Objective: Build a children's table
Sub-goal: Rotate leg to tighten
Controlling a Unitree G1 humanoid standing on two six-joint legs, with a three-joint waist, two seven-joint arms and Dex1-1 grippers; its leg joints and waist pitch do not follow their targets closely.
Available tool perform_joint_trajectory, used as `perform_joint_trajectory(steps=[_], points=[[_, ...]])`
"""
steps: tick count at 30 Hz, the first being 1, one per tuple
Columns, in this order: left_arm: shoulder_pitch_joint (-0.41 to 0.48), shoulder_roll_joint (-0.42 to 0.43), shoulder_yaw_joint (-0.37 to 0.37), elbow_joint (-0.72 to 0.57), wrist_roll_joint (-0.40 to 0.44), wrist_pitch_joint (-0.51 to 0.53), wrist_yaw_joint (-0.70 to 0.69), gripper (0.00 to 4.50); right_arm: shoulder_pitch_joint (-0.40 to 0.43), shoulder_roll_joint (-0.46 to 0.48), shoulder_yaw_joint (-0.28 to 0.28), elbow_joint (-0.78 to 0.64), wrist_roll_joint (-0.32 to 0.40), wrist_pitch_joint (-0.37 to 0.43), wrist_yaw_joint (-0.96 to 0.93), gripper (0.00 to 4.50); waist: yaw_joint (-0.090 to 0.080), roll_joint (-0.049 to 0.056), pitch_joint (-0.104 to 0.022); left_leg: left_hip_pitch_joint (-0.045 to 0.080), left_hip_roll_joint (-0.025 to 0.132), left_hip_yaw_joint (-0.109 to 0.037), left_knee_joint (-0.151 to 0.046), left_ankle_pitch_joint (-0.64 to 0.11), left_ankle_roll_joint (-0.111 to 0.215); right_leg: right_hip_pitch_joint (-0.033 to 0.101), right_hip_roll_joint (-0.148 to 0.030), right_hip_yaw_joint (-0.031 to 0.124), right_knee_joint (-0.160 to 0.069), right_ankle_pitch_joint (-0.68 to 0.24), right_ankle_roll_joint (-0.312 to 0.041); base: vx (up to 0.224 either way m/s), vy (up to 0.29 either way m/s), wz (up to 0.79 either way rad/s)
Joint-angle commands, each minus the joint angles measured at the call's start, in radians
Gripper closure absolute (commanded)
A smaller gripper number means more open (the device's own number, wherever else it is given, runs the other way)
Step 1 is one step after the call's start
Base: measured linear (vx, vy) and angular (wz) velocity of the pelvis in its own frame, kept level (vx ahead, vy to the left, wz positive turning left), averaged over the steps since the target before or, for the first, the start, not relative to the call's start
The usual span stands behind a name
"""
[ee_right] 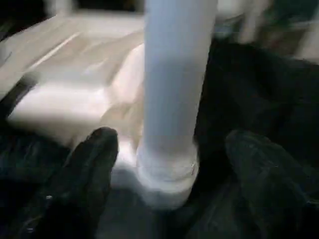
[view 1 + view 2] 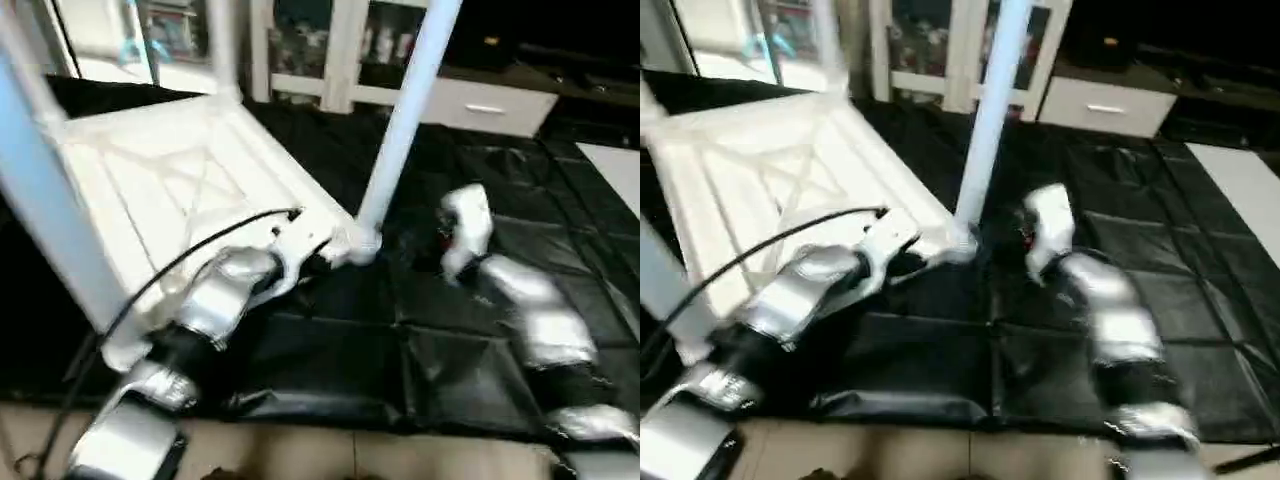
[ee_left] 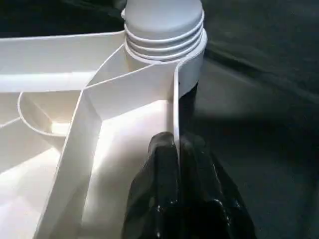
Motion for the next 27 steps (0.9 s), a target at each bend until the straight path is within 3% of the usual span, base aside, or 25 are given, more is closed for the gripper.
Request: perform_joint_trajectory(steps=[1, 4, 6, 8, 10, 12, 15, 17, 21, 24, 27], points=[[0.032, 0.004, -0.022, -0.019, -0.043, -0.035, -0.075, 4.50, 0.038, -0.063, 0.050, -0.051, 0.005, 0.019, 0.141, 0.28, 0.005, -0.002, -0.056, 0.016, 0.045, -0.016, -0.068, -0.208, 0.068, 0.053, -0.064, 0.039, -0.081, -0.283, -0.190, 0.000, 0.000, 0.00], [0.077, 0.073, -0.044, -0.085, -0.070, -0.113, -0.216, 4.50, 0.083, -0.157, 0.069, -0.064, -0.003, 0.006, 0.249, 0.17, 0.000, -0.008, -0.052, 0.013, 0.045, -0.024, -0.075, -0.259, 0.038, 0.051, -0.068, 0.038, -0.092, -0.398, -0.150, 0.000, 0.000, 0.00], [0.104, 0.106, -0.058, -0.136, -0.100, -0.107, -0.297, 4.50, 0.084, -0.177, 0.060, -0.050, -0.009, -0.012, 0.268, 0.08, -0.002, -0.007, -0.051, 0.014, 0.045, -0.023, -0.077, -0.261, 0.032, 0.046, -0.068, 0.040, -0.094, -0.419, -0.139, 0.000, 0.000, 0.00], [0.136, 0.141, -0.075, -0.201, -0.130, -0.090, -0.385, 4.50, 0.083, -0.196, 0.049, -0.047, -0.008, -0.014, 0.296, 0.08, -0.004, -0.006, -0.052, 0.015, 0.046, -0.024, -0.077, -0.258, 0.028, 0.044, -0.068, 0.041, -0.090, -0.416, -0.145, 0.000, 0.000, 0.00], [0.156, 0.163, -0.091, -0.237, -0.152, -0.090, -0.446, 4.50, 0.083, -0.210, 0.052, -0.062, 0.006, -0.003, 0.328, 0.08, 0.002, -0.001, -0.052, 0.027, 0.047, -0.017, -0.075, -0.254, 0.031, 0.035, -0.063, 0.044, -0.087, -0.362, -0.171, 0.000, 0.000, 0.00], [0.173, 0.187, -0.106, -0.281, -0.177, -0.058, -0.502, 4.50, 0.084, -0.222, 0.055, -0.082, 0.031, 0.021, 0.364, 0.08, 0.009, 0.001, -0.054, 0.021, 0.048, -0.016, -0.076, -0.224, 0.036, 0.041, -0.062, 0.045, -0.078, -0.303, -0.188, 0.000, 0.000, 0.00], [0.179, 0.187, -0.111, -0.302, -0.183, -0.048, -0.515, 4.50, 0.088, -0.234, 0.070, -0.118, 0.060, 0.057, 0.413, 0.08, 0.019, -0.002, -0.057, 0.025, 0.048, -0.011, -0.072, -0.181, 0.051, 0.043, -0.059, 0.045, -0.068, -0.220, -0.214, 0.000, 0.000, 0.00], [0.177, 0.179, -0.114, -0.298, -0.172, -0.064, -0.511, 4.50, 0.097, -0.243, 0.094, -0.150, 0.070, 0.075, 0.452, 0.08, 0.019, -0.005, -0.057, 0.015, 0.046, -0.013, -0.072, -0.172, 0.055, 0.052, -0.062, 0.044, -0.067, -0.228, -0.208, 0.000, 0.000, 0.00], [0.173, 0.169, -0.113, -0.293, -0.157, -0.066, -0.510, 4.50, 0.100, -0.240, 0.127, -0.148, 0.040, 0.064, 0.477, 0.08, 0.016, -0.005, -0.056, 0.017, 0.046, -0.016, -0.072, -0.202, 0.040, 0.046, -0.067, 0.045, -0.077, -0.316, -0.178, 0.000, 0.000, 0.00], [0.165, 0.166, -0.112, -0.289, -0.152, -0.065, -0.501, 4.50, 0.088, -0.214, 0.145, -0.133, 0.029, 0.042, 0.494, 0.08, 0.016, -0.008, -0.058, 0.015, 0.046, -0.016, -0.071, -0.188, 0.037, 0.047, -0.065, 0.045, -0.074, -0.297, -0.178, 0.000, 0.000, 0.00], [0.163, 0.166, -0.109, -0.289, -0.150, -0.062, -0.500, 4.50, 0.072, -0.204, 0.153, -0.126, 0.022, 0.042, 0.489, 0.48, 0.016, -0.005, -0.058, 0.016, 0.046, -0.017, -0.071, -0.174, 0.040, 0.047, -0.064, 0.043, -0.070, -0.271, -0.184, 0.000, 0.000, 0.00]])
